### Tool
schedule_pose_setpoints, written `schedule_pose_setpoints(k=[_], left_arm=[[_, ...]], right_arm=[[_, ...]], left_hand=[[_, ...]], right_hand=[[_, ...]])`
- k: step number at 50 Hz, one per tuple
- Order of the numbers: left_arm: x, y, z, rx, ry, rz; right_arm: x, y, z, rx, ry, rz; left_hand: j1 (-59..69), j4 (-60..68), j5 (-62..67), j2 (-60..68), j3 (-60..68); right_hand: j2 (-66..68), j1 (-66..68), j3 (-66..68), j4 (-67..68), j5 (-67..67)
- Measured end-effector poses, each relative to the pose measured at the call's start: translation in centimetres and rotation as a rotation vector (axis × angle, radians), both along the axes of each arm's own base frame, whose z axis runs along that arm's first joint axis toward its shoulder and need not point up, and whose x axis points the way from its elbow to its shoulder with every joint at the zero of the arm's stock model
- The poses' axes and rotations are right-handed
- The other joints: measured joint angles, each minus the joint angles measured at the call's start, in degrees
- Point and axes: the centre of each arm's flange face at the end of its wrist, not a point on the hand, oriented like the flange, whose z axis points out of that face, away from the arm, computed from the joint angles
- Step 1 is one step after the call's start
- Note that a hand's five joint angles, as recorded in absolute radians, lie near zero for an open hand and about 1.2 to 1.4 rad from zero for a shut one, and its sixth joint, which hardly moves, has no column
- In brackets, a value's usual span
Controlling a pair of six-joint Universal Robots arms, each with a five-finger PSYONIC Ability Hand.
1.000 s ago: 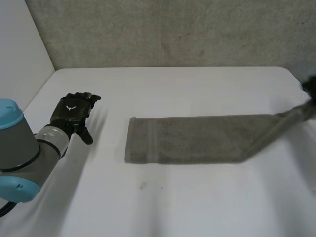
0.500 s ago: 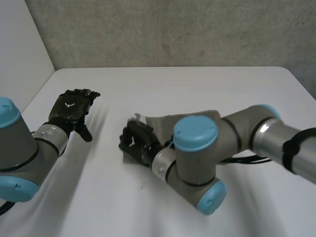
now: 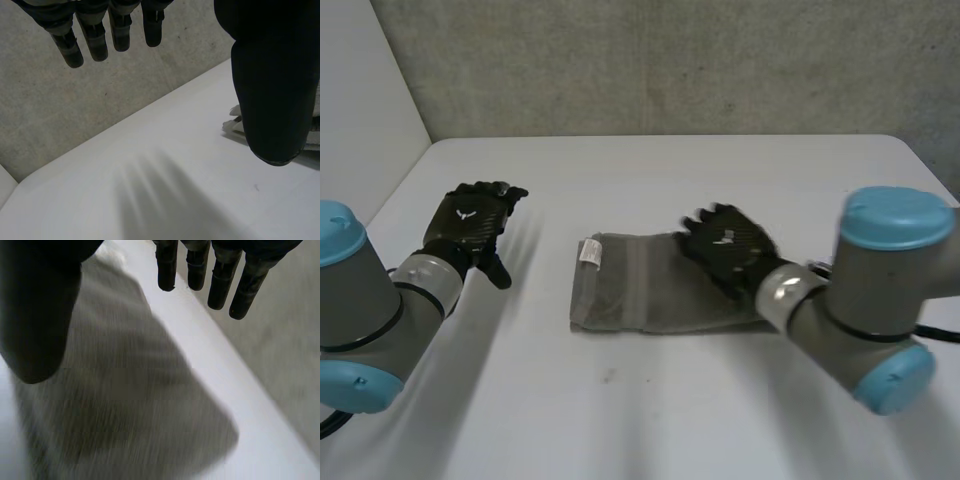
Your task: Fold the towel.
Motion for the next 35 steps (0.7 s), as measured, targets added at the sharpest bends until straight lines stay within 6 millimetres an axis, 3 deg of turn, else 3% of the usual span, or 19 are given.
schedule_pose_setpoints(k=[2, 5, 9, 13, 15, 17, 21, 25, 28, 32, 35], left_arm=[[-0.1, 0.1, 0.0, 0.000, 0.000, -0.004], [-0.2, 0.2, 0.0, 0.000, 0.000, -0.008], [-0.4, 0.2, -0.1, -0.004, 0.001, -0.013], [-0.5, 0.3, -0.1, -0.006, 0.001, -0.017], [-0.6, 0.3, -0.1, -0.007, 0.001, -0.018], [-0.6, 0.4, -0.1, -0.008, 0.002, -0.020], [-0.7, 0.5, 0.0, -0.009, 0.002, -0.021], [-0.7, 0.5, 0.1, -0.011, 0.002, -0.021], [-0.7, 0.5, 0.2, -0.014, 0.003, -0.021], [-0.7, 0.5, 0.4, -0.019, 0.005, -0.021], [-0.7, 0.6, 0.5, -0.024, 0.006, -0.022]], right_arm=[[-2.5, -1.2, -1.4, 0.085, -0.015, -0.090], [-4.3, -2.0, -2.6, 0.140, -0.014, -0.149], [-6.2, -2.9, -4.5, 0.195, 0.003, -0.202], [-6.8, -3.3, -5.2, 0.204, 0.017, -0.208], [-6.7, -3.5, -5.0, 0.187, 0.025, -0.201], [-6.3, -4.0, -4.4, 0.139, 0.037, -0.184], [-5.4, -4.7, -2.8, 0.052, 0.046, -0.152], [-1.0, -3.3, -0.1, -0.079, 0.036, -0.017], [3.7, -0.7, 1.4, -0.172, 0.034, 0.128], [9.2, 3.5, 1.4, -0.263, 0.099, 0.320], [11.6, 5.7, 0.2, -0.305, 0.174, 0.422]], left_hand=[[0.00, 0.00, 0.00, 0.00, 0.00], [0.00, 0.00, 0.00, 0.00, 0.00], [0.00, 0.00, 0.00, 0.00, 0.00], [0.00, 0.00, 0.00, 0.00, 0.00], [0.00, 0.00, 0.00, 0.00, 0.00], [0.00, 0.00, 0.00, 0.00, 0.00], [0.00, 0.00, 0.00, 0.00, 0.00], [0.00, 0.00, 0.00, 0.00, 0.00], [0.00, 0.00, 0.00, 0.00, 0.00], [0.00, 0.00, 0.00, 0.00, 0.00], [0.00, 0.00, 0.00, 0.00, 0.00]], right_hand=[[1.06, 1.57, 1.26, 0.92, 1.41], [8.67, 9.46, 9.11, 8.17, 9.43], [32.32, 32.63, 32.27, 31.29, 32.80], [37.01, 38.79, 37.65, 37.86, 38.67], [45.75, 47.33, 45.87, 47.29, 48.09], [58.60, 58.60, 59.86, 60.32, 60.58], [59.09, 61.69, 62.50, 62.12, 62.48], [59.09, 62.26, 62.92, 62.13, 62.69], [59.89, 62.26, 63.31, 62.12, 62.71], [59.93, 62.28, 63.43, 62.13, 62.71], [59.94, 62.28, 63.43, 62.13, 62.72]])
